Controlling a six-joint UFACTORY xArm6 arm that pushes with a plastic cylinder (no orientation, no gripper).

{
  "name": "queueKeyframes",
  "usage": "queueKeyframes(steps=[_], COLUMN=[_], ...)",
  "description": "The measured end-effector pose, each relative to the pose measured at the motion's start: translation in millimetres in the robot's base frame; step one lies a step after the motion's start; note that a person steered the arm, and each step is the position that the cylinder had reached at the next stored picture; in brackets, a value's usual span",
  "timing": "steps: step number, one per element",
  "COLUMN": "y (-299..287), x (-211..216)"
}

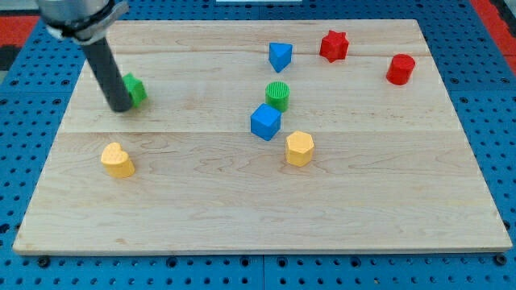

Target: Place the blue triangle horizontally right to the green star

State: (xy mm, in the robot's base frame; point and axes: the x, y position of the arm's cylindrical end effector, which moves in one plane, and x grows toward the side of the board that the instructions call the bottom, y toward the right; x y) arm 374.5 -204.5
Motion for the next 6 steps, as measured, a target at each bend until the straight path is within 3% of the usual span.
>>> queueKeyframes(steps=[2, 3, 4, 6], y=[31, -16, -1, -37], x=[-46, -98, -56, -59])
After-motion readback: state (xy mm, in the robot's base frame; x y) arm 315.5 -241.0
